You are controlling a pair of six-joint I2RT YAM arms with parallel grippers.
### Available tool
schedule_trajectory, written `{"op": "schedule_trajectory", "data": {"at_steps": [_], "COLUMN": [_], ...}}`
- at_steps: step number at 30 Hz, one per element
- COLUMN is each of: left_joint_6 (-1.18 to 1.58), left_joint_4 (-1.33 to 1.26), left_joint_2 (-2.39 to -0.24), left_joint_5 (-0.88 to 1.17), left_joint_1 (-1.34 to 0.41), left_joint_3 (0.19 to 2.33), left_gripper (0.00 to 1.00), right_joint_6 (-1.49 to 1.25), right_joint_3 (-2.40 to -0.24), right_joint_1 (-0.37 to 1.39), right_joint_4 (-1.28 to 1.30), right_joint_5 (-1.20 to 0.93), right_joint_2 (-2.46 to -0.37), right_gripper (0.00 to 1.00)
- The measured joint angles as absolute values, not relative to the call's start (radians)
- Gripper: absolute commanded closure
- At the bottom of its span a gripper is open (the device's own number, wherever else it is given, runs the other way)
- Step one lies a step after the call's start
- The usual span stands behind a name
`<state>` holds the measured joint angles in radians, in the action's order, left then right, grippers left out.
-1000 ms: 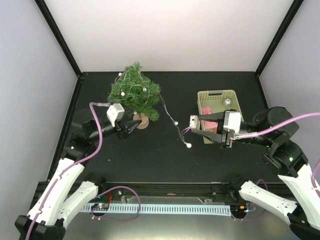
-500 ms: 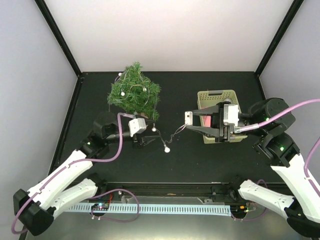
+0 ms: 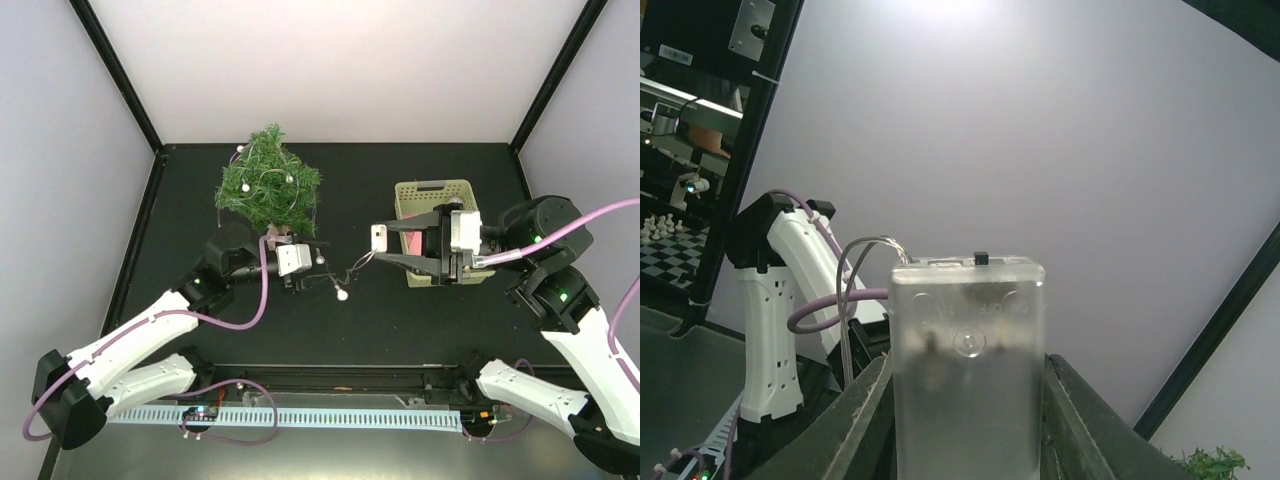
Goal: Decorate the small christmas tree
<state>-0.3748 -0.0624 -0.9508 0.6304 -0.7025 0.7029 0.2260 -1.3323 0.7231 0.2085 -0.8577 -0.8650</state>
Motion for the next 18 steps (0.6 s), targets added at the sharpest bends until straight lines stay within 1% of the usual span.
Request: {"op": "schedule_trajectory", "data": {"at_steps": [1, 2, 3, 4, 5, 6, 10, 15, 18], "left_joint_6": [-0.378, -0.381, -0.385, -0.381, -0.384, -0.387, -0.381, -0.324, -0.272], "left_joint_4": [-0.074, -0.082, -0.089, -0.095, -0.101, -0.106, -0.099, -0.128, -0.13], "left_joint_2": [-0.955, -0.958, -0.962, -0.965, -0.966, -0.966, -0.923, -0.795, -0.769], "left_joint_5": [0.628, 0.627, 0.625, 0.625, 0.625, 0.625, 0.595, 0.466, 0.399], "left_joint_1": [-0.706, -0.709, -0.711, -0.714, -0.716, -0.72, -0.728, -0.728, -0.728], "left_joint_3": [0.704, 0.704, 0.704, 0.704, 0.704, 0.704, 0.701, 0.635, 0.59], "left_gripper": [0.44, 0.58, 0.76, 0.87, 0.93, 0.96, 0.98, 0.98, 0.98], "right_joint_6": [0.226, 0.226, 0.226, 0.225, 0.225, 0.225, 0.226, 0.245, 0.272], "right_joint_3": [-1.333, -1.333, -1.333, -1.333, -1.333, -1.333, -1.333, -1.331, -1.322], "right_joint_1": [0.723, 0.723, 0.723, 0.723, 0.723, 0.723, 0.723, 0.723, 0.723], "right_joint_4": [0.208, 0.207, 0.205, 0.203, 0.2, 0.198, 0.194, 0.193, 0.194], "right_joint_5": [-0.86, -0.862, -0.865, -0.868, -0.869, -0.87, -0.864, -0.795, -0.753], "right_joint_2": [-0.865, -0.865, -0.865, -0.865, -0.865, -0.865, -0.865, -0.866, -0.88], "right_gripper": [0.68, 0.68, 0.68, 0.68, 0.68, 0.68, 0.68, 0.68, 0.68]}}
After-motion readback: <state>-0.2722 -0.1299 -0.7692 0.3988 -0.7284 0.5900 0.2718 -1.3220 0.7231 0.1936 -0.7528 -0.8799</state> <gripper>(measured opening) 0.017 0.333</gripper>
